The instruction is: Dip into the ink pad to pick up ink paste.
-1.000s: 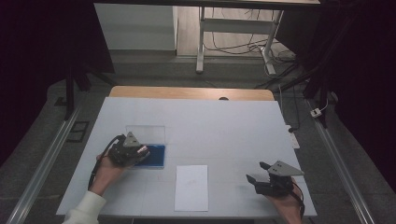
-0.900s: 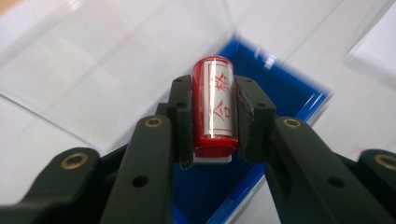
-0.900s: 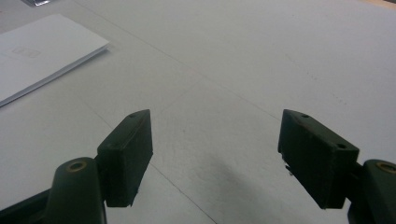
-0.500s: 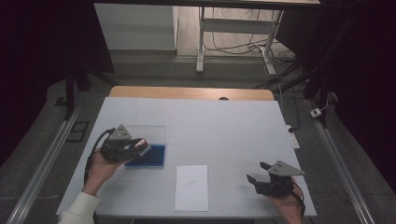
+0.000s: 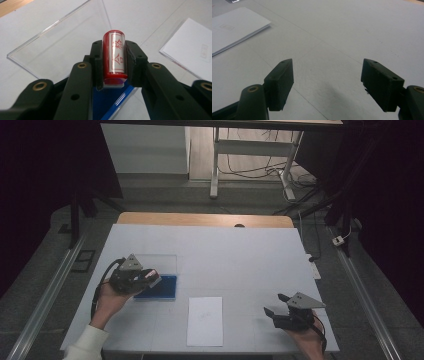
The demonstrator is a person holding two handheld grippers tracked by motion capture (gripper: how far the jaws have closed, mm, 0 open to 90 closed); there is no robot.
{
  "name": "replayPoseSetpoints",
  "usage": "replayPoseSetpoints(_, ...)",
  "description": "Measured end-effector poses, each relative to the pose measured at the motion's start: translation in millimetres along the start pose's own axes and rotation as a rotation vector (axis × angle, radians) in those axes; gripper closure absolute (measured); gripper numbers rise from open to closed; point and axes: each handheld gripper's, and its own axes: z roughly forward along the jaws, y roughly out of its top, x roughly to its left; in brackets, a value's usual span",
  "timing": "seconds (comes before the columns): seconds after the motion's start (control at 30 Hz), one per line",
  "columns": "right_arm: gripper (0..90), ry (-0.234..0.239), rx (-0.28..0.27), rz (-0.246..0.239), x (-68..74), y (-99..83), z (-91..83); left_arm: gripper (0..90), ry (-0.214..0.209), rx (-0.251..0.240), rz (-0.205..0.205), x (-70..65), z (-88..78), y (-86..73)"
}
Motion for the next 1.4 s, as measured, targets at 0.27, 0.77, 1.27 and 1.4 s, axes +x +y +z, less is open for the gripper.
replayPoseSetpoints(0.27, 25.5, 0.006, 0.0, -0.001, 0.6, -0.1, -0.3, 70.1, 0.002, 0.03, 0.003, 1.5, 8.3, -3.4)
replayPoseSetpoints(0.77, 25.7, 0.004, -0.011, -0.003, 1.4, -0.2, -3.4, 70.1, 0.017, 0.081, 0.024, -2.0, 27.7, -5.8)
replayPoseSetpoints(1.27, 25.6, -0.001, 0.004, -0.007, 2.5, -2.2, -4.1, 70.1, 0.0, 0.108, 0.042, -2.3, 40.5, -5.2)
replayPoseSetpoints(1.4, 25.6, 0.009, 0.004, -0.009, 3.6, -1.9, -3.3, 70.0, 0.011, 0.115, 0.055, -3.7, 42.4, -4.5)
